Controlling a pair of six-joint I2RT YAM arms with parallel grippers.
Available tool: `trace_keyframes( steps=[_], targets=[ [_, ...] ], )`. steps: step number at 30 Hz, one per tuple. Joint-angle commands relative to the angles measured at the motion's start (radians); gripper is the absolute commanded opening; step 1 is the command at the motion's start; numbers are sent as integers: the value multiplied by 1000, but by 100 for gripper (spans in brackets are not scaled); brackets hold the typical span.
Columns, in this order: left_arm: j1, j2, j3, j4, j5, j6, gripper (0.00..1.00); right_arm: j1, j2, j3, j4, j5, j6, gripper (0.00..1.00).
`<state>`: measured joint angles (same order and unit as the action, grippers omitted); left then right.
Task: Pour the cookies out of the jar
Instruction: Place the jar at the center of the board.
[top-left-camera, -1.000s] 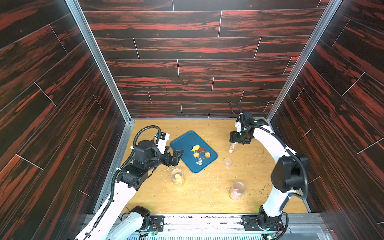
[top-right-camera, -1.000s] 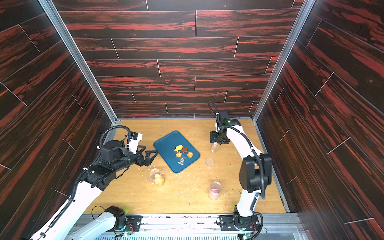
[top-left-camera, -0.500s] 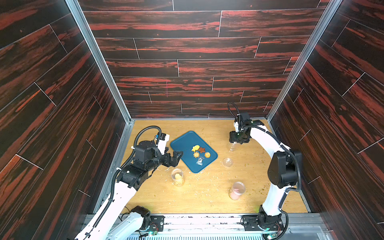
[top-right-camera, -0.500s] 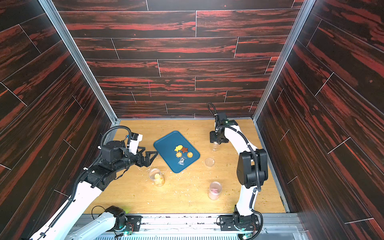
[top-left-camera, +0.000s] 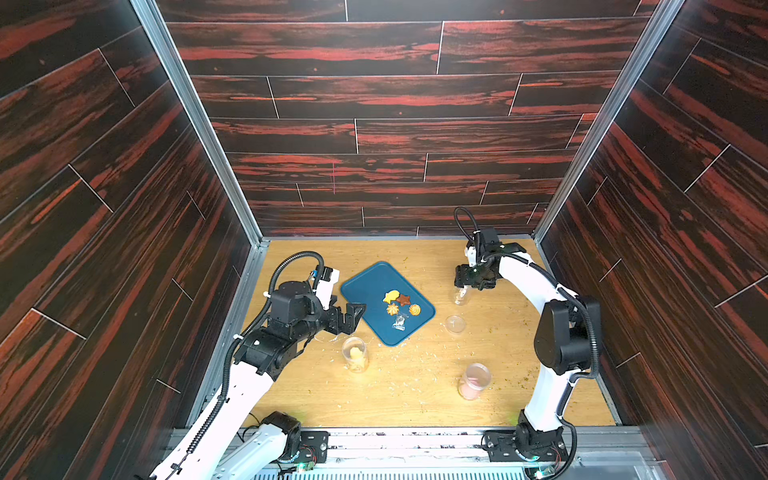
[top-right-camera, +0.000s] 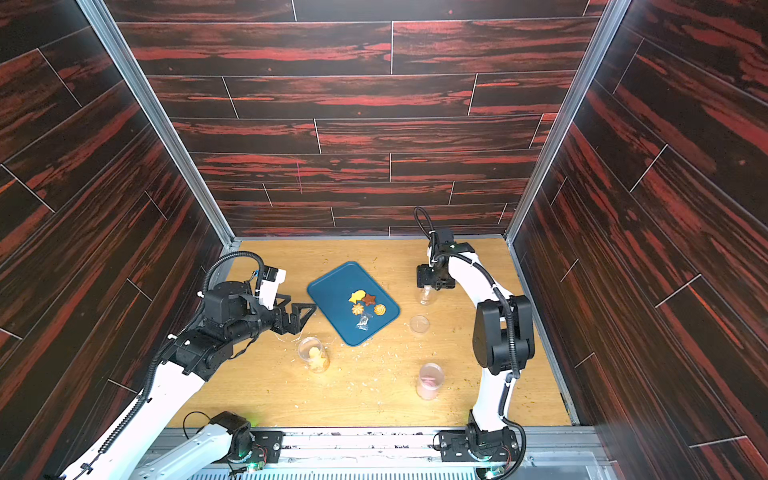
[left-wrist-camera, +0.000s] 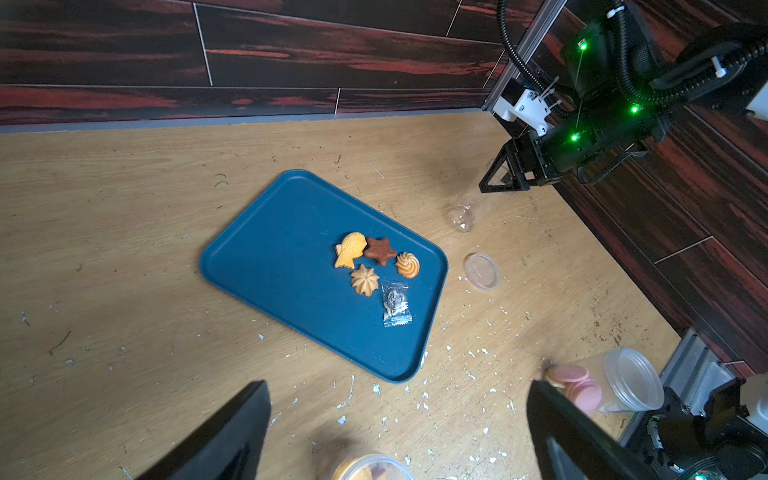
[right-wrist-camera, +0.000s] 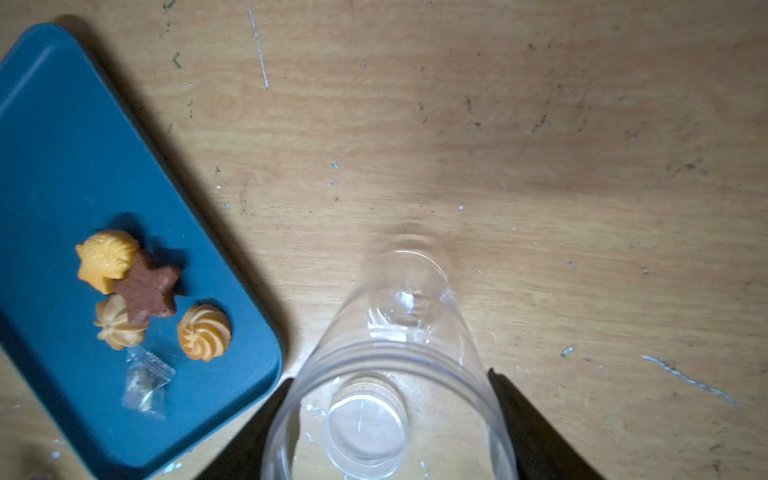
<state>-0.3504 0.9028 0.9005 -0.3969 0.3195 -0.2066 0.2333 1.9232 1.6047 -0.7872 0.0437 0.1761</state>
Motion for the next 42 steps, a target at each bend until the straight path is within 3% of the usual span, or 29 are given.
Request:
trace_keyframes(
  steps=[1,7,14,29,37,42],
  targets=[
    [5,-5,28,-25,-12,7,100,-5,43,-9,-15,-21,2,77],
    [6,-2,31,-26,-13,10,100,-5,40,-2,-18,-16,4,82],
    [5,-2,31,-25,-12,11,100,-5,26,0,-21,4,6,97],
    [5,-29,41,-4,-42,9,100,-6,-114,122,-63,55,12,98],
    [5,-82,8,42,-115,-57,100,-6,-276,156,-101,145,42,99],
    [6,-134,-18,7,-338,-208,100,-7,-385,107,-113,157,115,98]
  ],
)
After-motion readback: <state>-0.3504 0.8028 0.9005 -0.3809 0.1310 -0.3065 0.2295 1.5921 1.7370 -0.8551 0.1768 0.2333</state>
